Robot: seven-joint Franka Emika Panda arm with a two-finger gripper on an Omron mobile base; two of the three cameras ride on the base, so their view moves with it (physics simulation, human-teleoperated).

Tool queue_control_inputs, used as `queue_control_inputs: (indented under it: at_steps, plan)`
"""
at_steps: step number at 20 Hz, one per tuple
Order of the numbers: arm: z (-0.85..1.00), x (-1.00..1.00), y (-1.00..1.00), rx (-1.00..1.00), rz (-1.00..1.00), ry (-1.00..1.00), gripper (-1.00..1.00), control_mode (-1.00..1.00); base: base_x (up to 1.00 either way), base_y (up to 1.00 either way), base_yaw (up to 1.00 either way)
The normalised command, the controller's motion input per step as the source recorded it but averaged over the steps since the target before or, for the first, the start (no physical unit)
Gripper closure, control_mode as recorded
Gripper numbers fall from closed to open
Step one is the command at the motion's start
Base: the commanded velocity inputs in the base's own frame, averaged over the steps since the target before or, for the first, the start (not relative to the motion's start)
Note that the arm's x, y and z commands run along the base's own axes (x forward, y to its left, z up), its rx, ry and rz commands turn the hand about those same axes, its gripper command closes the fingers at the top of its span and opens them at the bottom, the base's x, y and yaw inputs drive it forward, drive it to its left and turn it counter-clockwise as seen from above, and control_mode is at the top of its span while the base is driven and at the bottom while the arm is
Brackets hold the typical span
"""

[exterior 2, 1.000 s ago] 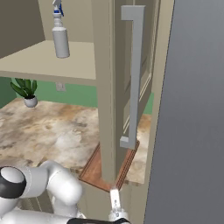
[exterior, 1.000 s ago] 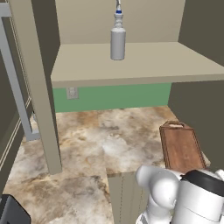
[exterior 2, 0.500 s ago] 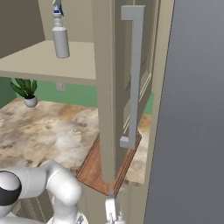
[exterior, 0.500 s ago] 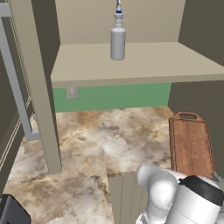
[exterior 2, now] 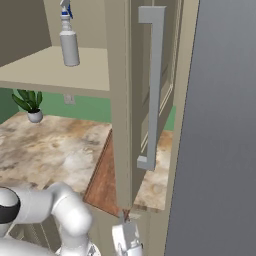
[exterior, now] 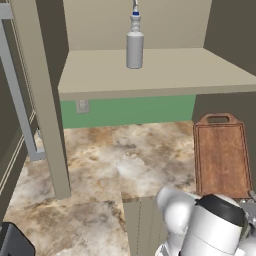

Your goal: Move the cutting board and knife to the sink. Then move spray from the cabinet to the counter.

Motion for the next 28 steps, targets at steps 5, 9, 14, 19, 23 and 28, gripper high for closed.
queue_control_inputs:
  at_steps: [5,9,14,19,23,28]
  plan:
    - [0.8,-0.44,0.01,-0.01,-0.04,0.0,1.0,-1.0,0.0,0.0,0.0]
    - [0.57,-0.51,0.09,-0.03,-0.08,0.03,1.0,-1.0,0.0,0.0,0.0]
    - [0.26,-0.26,0.34,-0.1,-0.1,0.13,1.0,-1.0,0.0,0.0,0.0]
    - [0.55,-0.07,0.05,-0.03,-0.16,0.14,1.0,-1.0,0.0,0.0,0.0]
    - [0.75,-0.23,0.0,0.0,-0.2,0.07,1.0,-1.0,0.0,0.0,0.0]
    - [0.54,-0.75,0.02,0.01,-0.22,0.02,1.0,-1.0,0.0,0.0,0.0]
